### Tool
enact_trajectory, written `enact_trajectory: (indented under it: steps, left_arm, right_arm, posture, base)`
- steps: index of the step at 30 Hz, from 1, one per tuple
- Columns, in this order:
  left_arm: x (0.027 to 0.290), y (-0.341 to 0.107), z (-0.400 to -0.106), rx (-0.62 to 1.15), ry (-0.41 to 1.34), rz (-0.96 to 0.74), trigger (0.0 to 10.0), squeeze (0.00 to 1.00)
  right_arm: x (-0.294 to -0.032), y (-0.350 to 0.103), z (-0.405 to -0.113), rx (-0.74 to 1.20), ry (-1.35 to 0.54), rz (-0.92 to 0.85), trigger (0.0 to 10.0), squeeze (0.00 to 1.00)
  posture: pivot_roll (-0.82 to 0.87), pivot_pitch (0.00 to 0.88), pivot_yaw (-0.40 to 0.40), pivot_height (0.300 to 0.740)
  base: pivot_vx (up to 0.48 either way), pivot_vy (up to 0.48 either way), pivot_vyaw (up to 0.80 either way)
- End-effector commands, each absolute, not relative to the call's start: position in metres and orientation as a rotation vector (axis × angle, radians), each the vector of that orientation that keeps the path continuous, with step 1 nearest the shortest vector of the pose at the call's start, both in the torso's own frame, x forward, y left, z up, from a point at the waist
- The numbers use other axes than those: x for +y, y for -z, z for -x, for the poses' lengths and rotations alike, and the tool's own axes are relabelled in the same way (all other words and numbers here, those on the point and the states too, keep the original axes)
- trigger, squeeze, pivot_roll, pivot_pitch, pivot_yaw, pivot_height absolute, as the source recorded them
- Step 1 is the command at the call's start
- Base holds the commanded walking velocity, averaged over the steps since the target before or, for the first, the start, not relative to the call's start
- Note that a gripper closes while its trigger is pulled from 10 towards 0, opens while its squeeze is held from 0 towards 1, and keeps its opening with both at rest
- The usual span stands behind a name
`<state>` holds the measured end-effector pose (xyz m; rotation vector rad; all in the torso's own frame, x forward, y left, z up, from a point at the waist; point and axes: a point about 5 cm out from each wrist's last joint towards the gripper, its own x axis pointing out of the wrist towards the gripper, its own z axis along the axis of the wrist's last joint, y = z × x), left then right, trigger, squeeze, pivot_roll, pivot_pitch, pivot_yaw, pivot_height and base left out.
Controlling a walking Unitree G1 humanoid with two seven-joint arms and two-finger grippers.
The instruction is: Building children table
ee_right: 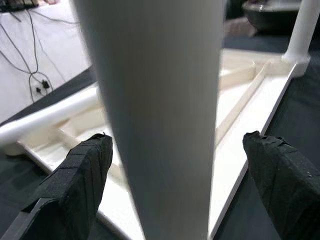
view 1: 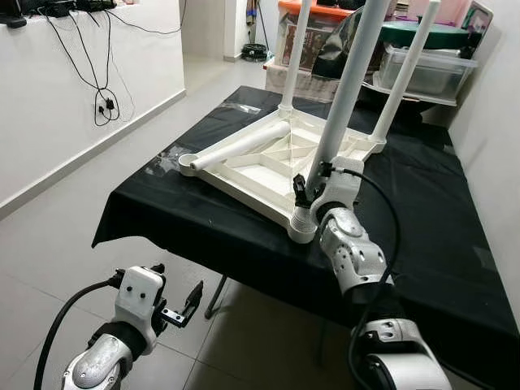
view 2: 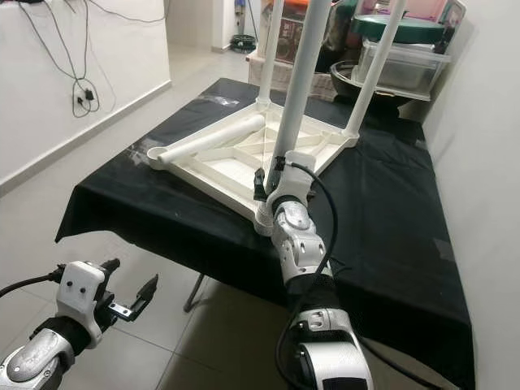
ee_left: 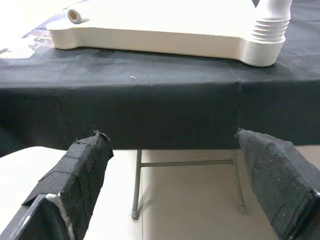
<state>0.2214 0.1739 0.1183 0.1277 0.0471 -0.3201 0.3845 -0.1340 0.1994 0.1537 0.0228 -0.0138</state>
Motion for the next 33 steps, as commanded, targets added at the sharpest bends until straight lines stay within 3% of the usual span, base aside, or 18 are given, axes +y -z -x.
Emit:
enact_trajectory:
  steps: [1,11,21,22,23,24,25,33]
  left_arm:
    - [0.172,-0.115,-0.222,0.052,0.333,-0.123,10.0,0.00]
    - [0.172,-0.116,-0.222,0.051,0.335,-0.122,10.0,0.00]
    - [0.173,-0.116,-0.222,0.048,0.339,-0.121,10.0,0.00]
    - [0.173,-0.116,-0.222,0.047,0.340,-0.121,10.0,0.00]
    - [0.173,-0.116,-0.222,0.047,0.342,-0.121,10.0,0.00]
    - [0.173,-0.116,-0.222,0.047,0.342,-0.121,10.0,0.00]
    - [0.173,-0.116,-0.221,0.046,0.345,-0.119,10.0,0.00]
    - [0.172,-0.117,-0.221,0.047,0.349,-0.119,10.0,0.00]
  right_arm:
    - [-0.135,-0.204,-0.386,0.003,-0.001,-0.149,10.0,1.00]
    - [-0.152,-0.217,-0.399,-0.019,-0.076,-0.054,10.0,1.00]
    - [-0.150,-0.225,-0.403,-0.046,-0.305,-0.157,10.0,1.00]
    - [-0.149,-0.225,-0.404,-0.050,-0.335,-0.165,10.0,0.93]
    - [-0.149,-0.226,-0.405,-0.051,-0.348,-0.169,10.0,0.67]
    - [-0.149,-0.226,-0.405,-0.051,-0.348,-0.169,10.0,0.67]
    - [-0.150,-0.225,-0.406,-0.045,-0.353,-0.166,10.0,0.00]
    - [-0.149,-0.220,-0.409,-0.032,-0.371,-0.138,10.0,0.00]
  posture:
    - [0.05,0.000,-0.086,0.740]
    - [0.05,0.000,-0.088,0.740]
    - [0.06,0.000,-0.089,0.740]
    - [0.06,0.000,-0.089,0.740]
    - [0.06,0.000,-0.089,0.740]
    - [0.06,0.000,-0.089,0.740]
    - [0.06,0.000,-0.087,0.740]
    - [0.07,0.000,-0.089,0.740]
  base:
    - [0.000,0.000,0.00]
    - [0.000,0.000,0.00]
    - [0.000,0.000,0.00]
    - [0.000,0.000,0.00]
    - [0.000,0.000,0.00]
    - [0.000,0.000,0.00]
    - [0.000,0.000,0.00]
    - [0.000,0.000,0.00]
